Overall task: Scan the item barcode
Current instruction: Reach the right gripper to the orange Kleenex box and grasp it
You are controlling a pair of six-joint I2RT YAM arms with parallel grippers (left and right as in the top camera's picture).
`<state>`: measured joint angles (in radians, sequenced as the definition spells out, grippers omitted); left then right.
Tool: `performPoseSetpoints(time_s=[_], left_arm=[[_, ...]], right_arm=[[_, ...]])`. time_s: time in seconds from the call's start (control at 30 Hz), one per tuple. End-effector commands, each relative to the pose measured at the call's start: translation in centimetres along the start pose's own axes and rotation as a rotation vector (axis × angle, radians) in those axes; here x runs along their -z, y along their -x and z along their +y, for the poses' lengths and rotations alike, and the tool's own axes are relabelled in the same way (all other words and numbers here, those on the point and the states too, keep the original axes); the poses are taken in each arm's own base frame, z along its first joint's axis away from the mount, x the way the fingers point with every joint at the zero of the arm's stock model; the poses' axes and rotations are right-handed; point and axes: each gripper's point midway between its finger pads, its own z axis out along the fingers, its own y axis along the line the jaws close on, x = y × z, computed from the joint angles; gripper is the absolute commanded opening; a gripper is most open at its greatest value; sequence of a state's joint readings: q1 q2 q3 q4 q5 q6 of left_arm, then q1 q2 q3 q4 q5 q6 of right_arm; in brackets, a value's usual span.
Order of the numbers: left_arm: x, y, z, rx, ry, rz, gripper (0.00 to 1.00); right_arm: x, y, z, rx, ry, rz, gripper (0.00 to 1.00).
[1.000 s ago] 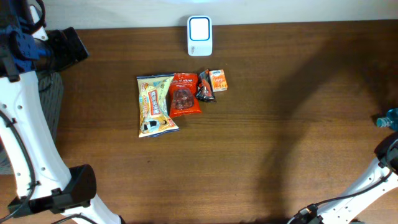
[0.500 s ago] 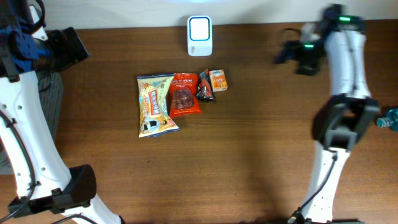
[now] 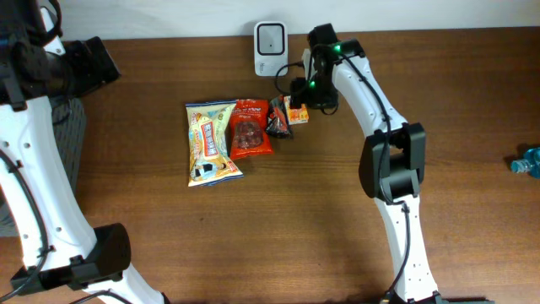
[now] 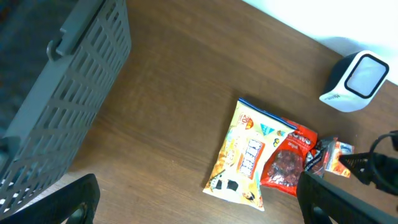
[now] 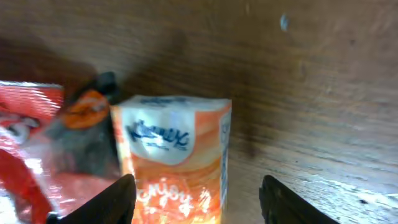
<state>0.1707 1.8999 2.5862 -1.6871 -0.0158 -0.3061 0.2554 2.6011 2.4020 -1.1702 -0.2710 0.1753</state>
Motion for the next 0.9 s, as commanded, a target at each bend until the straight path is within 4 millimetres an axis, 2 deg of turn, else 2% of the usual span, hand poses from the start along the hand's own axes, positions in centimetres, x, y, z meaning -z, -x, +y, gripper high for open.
performPoseSetpoints(time_s=[0.0, 0.07, 0.17, 0.2, 0.27, 0.33, 0.4, 0.47, 0.53, 0.67, 0.77, 0.8, 0.83, 0.87], left_arm=[[0.2, 0.1, 0.2, -0.006, 0.007, -0.006, 0.99], [0.2, 0.1, 0.2, -0.006, 0.007, -0.006, 0.99], [0.2, 0.0, 0.2, -0.007, 0.007, -0.006, 0.99], [0.2, 0.0, 0.2, -0.006, 0.007, -0.006, 0.99], [0.2, 0.1, 0.2, -0.007, 0.007, -0.006, 0.99], [0.2, 0.1, 0.2, -0.006, 0.007, -0.006, 0.99], [0.2, 0.1, 0.2, -0.007, 0.007, -0.006, 0.99], [0.2, 0.1, 0.2, -0.007, 0.007, -0.006, 0.99], [0.2, 0.1, 0.2, -0.006, 0.007, -0.006, 0.99], [0.2, 0.1, 0.2, -0.006, 0.007, -0.006, 0.99], [0.2, 0.1, 0.2, -0.006, 0.007, -0.006, 0.99], [0.2, 0.1, 0.2, -0.007, 0.007, -0.006, 0.99], [0.2, 0.1, 0.2, -0.007, 0.007, -0.006, 0.99], [0.2, 0.1, 0.2, -0.006, 0.007, -0.006, 0.99]], right_arm=[[-1.0, -1.0, -2.2, -0.037, -0.099, 0.033, 0.52], [0.2, -1.3, -6.0, -0.109, -0.327, 0.019, 0.53], [3.8, -1.3, -8.6, -0.108, -0.5, -0.012, 0.62], [5.3, -0.9, -8.0, -0.071, -0.49, -0.03, 0.68], [6.8, -0.6, -6.4, 0.027, -0.46, -0.043, 0.72], [6.9, -0.7, -4.2, 0.143, -0.386, -0.027, 0.72], [5.7, -1.3, -1.8, 0.259, -0.37, 0.0, 0.72], [4.4, -1.8, -0.8, 0.292, -0.386, 0.018, 0.66], [2.5, -2.6, -0.9, 0.309, -0.412, 0.057, 0.61], [0.8, -3.3, -2.7, 0.307, -0.49, 0.083, 0.53], [-0.5, -3.8, -3.4, 0.305, -0.497, 0.091, 0.5], [-1.0, -4.0, -3.5, 0.306, -0.498, 0.094, 0.4], [-1.0, -4.0, -3.5, 0.293, -0.498, 0.09, 0.19], [-0.8, -3.8, -3.4, 0.271, -0.498, 0.079, 0.08]])
